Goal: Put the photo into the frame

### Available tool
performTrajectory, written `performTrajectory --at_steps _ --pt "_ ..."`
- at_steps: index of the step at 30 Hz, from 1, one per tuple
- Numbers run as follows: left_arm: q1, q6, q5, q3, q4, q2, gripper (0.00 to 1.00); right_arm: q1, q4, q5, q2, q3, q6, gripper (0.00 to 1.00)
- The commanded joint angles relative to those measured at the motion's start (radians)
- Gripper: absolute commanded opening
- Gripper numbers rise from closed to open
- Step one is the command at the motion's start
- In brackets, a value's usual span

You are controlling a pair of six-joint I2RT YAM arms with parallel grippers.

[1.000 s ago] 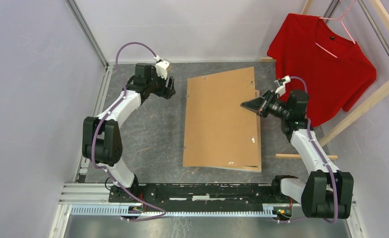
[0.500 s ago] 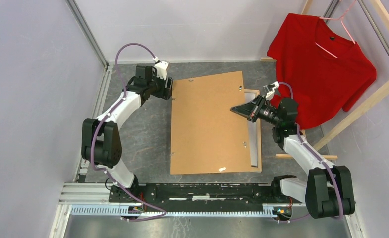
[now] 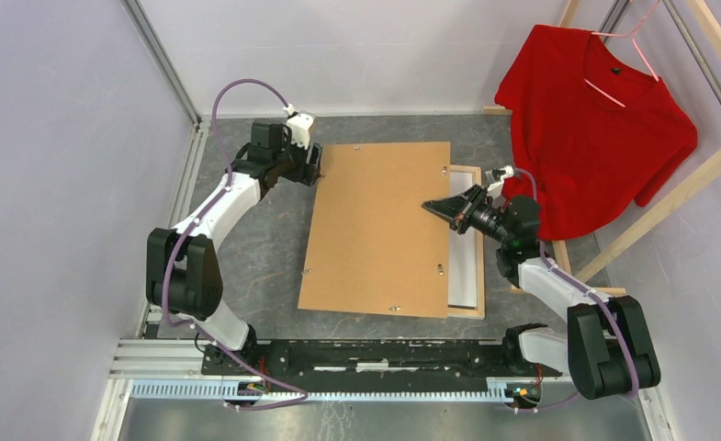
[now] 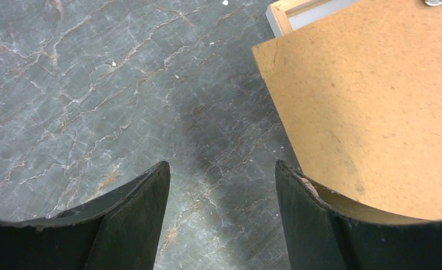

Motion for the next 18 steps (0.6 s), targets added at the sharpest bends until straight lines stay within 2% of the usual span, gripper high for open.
performTrajectory --at_steps 1,8,18 --pt "-0.019 0.001 0.027 -0.015 -0.010 -0.054 0.75 0.020 0.175 0.059 -0.020 -0.021 0.103 0.00" --pt "-0.077 0.100 0.055 -0.025 -0.091 -0.047 0.74 0.025 0.200 0.084 -0.017 -0.038 0.117 0.00" --pt "-0.109 0.162 0.033 -0.027 -0.152 -0.065 0.75 0.026 0.232 0.155 -0.041 -0.093 0.126 0.00"
